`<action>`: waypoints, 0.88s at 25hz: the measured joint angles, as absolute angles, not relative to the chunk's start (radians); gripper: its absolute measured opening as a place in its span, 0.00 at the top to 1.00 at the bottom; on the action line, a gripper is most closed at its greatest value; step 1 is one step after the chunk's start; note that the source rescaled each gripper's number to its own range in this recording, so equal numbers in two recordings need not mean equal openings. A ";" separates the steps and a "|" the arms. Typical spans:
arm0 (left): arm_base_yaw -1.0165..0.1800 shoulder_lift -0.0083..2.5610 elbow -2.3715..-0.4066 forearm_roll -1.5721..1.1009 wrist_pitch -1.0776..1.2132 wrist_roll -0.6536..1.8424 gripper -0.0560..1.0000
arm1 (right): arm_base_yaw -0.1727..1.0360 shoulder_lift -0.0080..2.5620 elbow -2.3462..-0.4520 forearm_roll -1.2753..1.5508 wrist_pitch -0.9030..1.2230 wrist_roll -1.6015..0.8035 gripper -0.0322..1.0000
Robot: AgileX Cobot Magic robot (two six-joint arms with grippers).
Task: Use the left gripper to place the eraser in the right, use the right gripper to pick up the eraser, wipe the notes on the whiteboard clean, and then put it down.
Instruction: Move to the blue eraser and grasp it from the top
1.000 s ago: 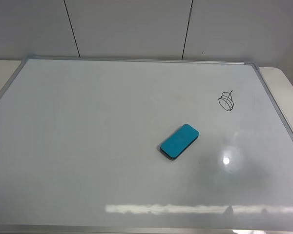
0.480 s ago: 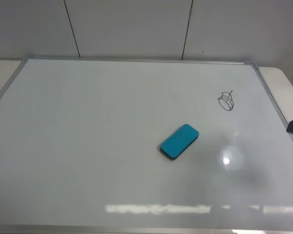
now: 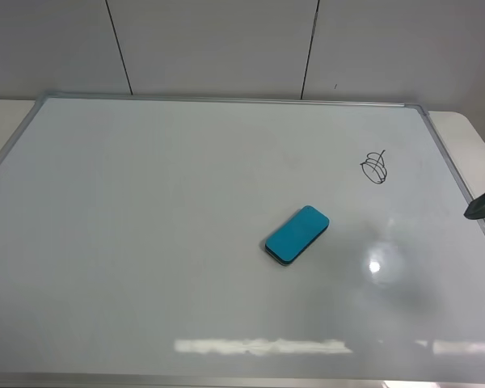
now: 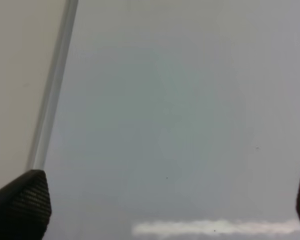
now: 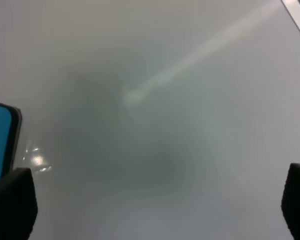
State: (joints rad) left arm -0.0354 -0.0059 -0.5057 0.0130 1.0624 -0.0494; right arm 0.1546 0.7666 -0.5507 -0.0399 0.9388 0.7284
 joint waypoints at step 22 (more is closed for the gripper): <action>-0.035 -0.006 -0.506 0.013 1.062 -0.049 0.00 | 0.750 1.632 -1.279 -0.186 1.200 1.470 0.08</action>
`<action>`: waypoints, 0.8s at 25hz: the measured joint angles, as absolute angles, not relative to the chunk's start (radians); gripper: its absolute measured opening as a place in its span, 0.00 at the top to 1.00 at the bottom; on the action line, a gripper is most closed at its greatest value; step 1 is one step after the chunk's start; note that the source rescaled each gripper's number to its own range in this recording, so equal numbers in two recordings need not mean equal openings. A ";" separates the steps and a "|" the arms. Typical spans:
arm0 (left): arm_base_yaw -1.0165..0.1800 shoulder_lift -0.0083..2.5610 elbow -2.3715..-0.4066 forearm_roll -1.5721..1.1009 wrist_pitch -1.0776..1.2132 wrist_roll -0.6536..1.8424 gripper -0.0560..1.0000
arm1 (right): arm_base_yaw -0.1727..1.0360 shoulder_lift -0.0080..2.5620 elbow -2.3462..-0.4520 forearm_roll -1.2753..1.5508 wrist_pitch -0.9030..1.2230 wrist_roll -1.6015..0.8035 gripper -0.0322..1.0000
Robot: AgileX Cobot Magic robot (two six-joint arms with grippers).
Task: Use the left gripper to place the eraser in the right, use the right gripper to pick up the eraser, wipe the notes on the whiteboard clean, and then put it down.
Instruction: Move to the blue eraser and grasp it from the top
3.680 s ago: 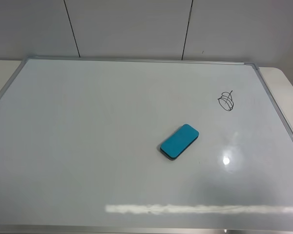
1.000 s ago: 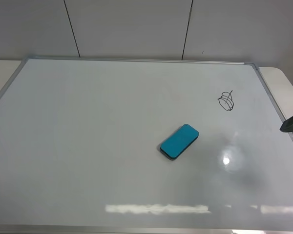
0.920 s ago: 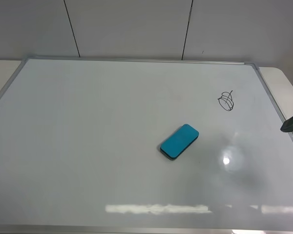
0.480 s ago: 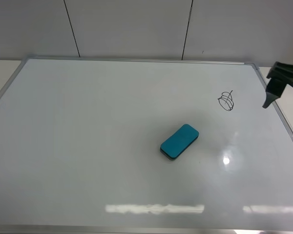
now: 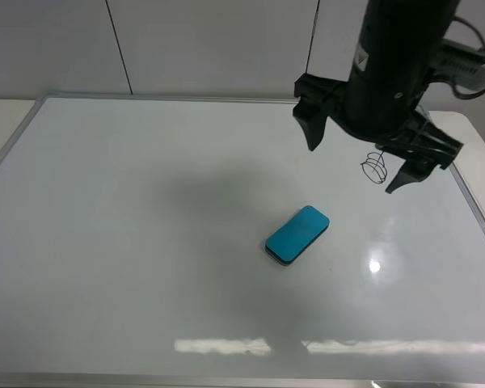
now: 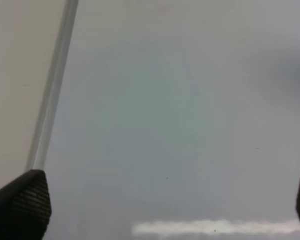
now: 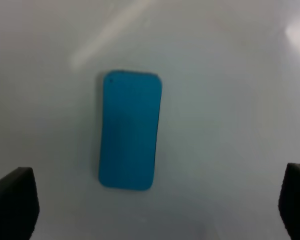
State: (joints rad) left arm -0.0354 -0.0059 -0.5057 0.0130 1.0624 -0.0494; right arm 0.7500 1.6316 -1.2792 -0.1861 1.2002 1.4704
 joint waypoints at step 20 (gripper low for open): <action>-0.035 -0.006 -0.506 0.013 1.061 -0.049 0.00 | 0.844 1.770 -1.289 -0.277 1.193 1.776 0.08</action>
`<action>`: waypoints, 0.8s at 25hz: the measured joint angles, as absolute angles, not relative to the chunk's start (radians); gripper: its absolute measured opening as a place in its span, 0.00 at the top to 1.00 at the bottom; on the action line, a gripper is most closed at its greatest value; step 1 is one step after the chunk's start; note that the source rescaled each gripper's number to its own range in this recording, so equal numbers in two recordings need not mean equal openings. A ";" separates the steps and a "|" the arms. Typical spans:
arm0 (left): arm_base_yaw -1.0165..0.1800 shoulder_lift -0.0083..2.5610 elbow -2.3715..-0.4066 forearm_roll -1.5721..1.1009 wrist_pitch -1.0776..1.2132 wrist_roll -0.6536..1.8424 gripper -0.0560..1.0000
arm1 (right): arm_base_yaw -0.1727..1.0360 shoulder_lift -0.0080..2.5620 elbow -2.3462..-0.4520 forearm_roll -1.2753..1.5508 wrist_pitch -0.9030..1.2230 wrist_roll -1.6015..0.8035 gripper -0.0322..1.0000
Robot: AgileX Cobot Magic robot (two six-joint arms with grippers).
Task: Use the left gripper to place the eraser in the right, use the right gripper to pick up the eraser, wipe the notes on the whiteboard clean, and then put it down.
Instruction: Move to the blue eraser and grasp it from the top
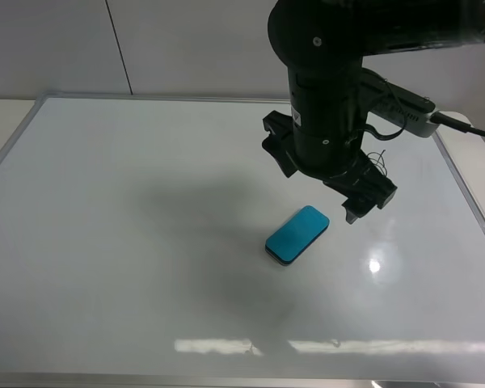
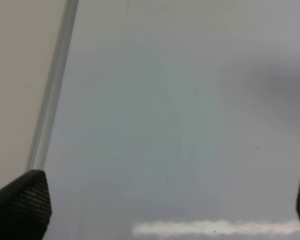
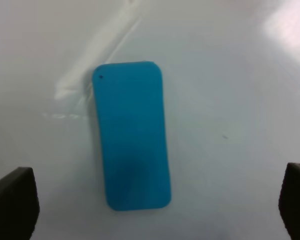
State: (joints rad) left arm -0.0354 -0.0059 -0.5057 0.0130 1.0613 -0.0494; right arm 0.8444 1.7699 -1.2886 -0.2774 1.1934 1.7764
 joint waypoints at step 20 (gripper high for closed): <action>-0.035 -0.006 -0.506 0.013 1.061 -0.049 0.00 | 0.845 1.861 -1.289 -0.289 1.067 1.780 0.08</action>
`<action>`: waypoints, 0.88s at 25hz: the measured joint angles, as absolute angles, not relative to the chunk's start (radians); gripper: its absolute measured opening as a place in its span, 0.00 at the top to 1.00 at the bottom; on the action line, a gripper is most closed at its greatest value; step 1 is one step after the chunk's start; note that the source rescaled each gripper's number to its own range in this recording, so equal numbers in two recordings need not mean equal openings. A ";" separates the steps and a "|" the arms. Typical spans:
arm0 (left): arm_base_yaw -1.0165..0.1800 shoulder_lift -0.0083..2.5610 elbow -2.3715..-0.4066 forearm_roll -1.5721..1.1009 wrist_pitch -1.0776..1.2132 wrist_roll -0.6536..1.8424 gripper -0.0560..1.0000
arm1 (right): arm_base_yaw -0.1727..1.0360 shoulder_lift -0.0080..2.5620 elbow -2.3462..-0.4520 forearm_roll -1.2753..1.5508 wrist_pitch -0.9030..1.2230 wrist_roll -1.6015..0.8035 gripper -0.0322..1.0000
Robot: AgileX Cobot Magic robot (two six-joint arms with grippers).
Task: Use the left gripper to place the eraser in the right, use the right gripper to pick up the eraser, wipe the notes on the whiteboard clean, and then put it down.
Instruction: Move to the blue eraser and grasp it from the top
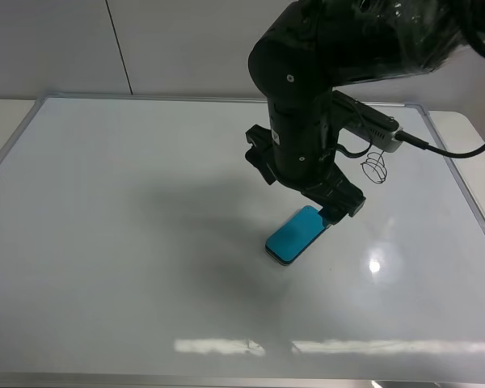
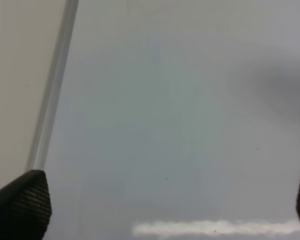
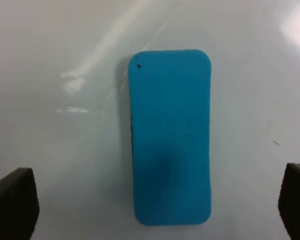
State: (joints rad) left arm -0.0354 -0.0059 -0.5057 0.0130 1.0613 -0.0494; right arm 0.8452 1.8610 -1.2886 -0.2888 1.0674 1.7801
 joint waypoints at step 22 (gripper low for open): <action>-0.035 -0.006 -0.506 0.013 1.061 -0.049 0.00 | 0.845 1.928 -1.150 -0.285 0.791 1.766 0.08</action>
